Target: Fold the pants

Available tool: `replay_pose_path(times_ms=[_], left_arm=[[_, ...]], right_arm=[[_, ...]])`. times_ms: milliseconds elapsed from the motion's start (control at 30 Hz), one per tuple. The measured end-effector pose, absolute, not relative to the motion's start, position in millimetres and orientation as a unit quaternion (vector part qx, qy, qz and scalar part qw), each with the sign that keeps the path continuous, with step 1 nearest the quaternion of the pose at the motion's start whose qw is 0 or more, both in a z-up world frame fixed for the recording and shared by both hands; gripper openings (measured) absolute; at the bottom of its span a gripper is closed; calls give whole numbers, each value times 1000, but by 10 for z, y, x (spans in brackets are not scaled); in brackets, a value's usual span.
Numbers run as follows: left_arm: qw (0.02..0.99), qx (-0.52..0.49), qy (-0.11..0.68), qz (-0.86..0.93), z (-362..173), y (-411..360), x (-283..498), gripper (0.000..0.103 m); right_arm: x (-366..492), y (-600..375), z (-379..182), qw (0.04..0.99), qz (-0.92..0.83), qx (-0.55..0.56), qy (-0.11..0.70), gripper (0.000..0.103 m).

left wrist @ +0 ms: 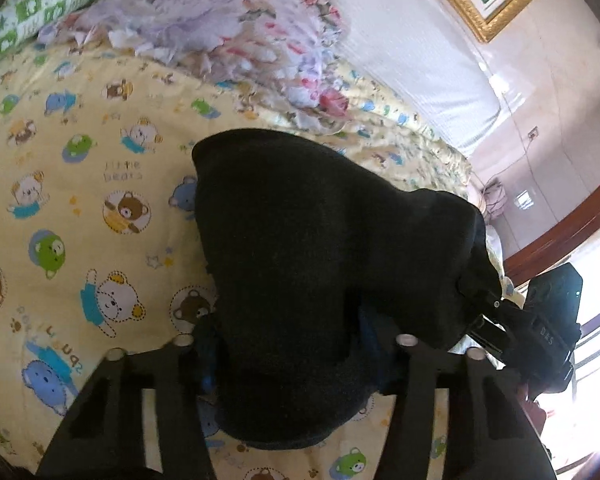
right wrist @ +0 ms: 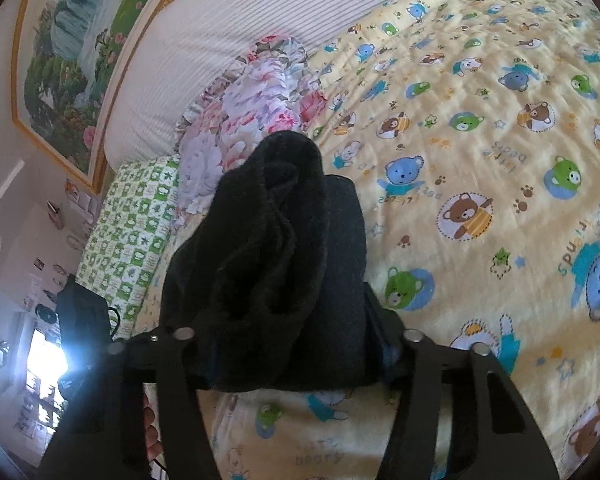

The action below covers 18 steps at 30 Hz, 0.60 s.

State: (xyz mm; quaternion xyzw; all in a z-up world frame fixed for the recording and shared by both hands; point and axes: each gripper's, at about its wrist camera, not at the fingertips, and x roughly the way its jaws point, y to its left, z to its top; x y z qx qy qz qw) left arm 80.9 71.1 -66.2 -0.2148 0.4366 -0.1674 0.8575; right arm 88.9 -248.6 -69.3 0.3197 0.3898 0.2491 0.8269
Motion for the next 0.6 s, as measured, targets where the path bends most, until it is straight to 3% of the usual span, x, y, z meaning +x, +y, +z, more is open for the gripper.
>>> replay_pose_path(times_ms=[133,600], left_arm=[[860,-222,425,-177,-574,788,760,37],[893,-211,378,-125,-207,1337,521,36]], right_arm=[[835,-2417,-576,829,254,324,378,50],[893,-1802,-275,823,312,303,365,47]])
